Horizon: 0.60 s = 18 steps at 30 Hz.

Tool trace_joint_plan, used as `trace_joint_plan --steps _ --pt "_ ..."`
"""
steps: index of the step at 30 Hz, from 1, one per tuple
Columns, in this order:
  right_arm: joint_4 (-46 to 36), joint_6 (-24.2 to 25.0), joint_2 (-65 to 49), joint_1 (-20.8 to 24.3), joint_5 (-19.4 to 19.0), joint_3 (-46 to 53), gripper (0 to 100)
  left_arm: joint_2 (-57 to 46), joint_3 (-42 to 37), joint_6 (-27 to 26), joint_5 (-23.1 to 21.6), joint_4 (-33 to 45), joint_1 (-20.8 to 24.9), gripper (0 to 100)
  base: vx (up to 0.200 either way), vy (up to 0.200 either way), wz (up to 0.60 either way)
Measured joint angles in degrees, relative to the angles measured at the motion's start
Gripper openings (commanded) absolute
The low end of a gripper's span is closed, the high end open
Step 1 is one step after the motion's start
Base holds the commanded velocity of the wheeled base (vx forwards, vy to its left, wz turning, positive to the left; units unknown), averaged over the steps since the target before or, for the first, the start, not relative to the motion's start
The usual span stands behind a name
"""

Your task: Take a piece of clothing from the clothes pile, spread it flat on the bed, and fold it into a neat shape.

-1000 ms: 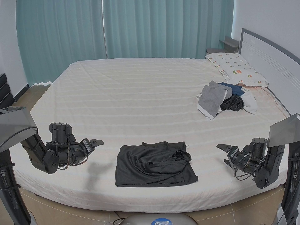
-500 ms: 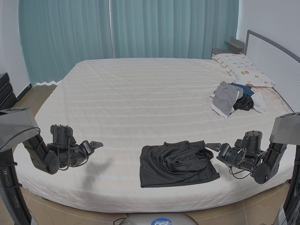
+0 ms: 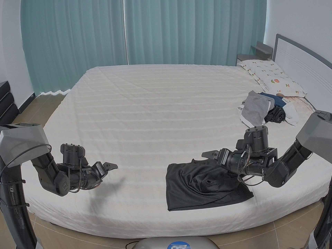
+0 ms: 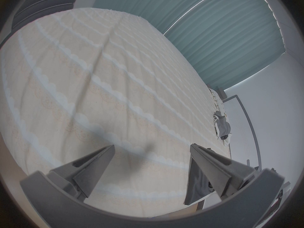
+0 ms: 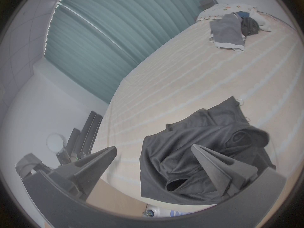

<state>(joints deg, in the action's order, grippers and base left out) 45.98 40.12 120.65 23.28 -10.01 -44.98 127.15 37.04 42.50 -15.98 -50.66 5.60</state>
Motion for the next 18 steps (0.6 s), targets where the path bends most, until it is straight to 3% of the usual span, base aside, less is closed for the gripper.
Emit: trace_joint_plan --steps 16,17,18 --pt "-2.5 -10.5 9.3 2.3 1.5 -2.8 100 2.0 -0.1 -0.3 0.2 -0.9 0.7 100 0.000 0.000 0.00" --pt "-2.6 -11.3 9.5 2.4 1.7 -2.7 0 2.1 -0.1 -0.3 0.2 -0.9 0.7 100 0.000 0.000 0.00" --pt "-2.9 -11.9 9.7 2.4 2.0 -2.6 0 2.1 -0.1 -0.3 0.2 -0.9 0.7 100 0.000 0.000 0.00"
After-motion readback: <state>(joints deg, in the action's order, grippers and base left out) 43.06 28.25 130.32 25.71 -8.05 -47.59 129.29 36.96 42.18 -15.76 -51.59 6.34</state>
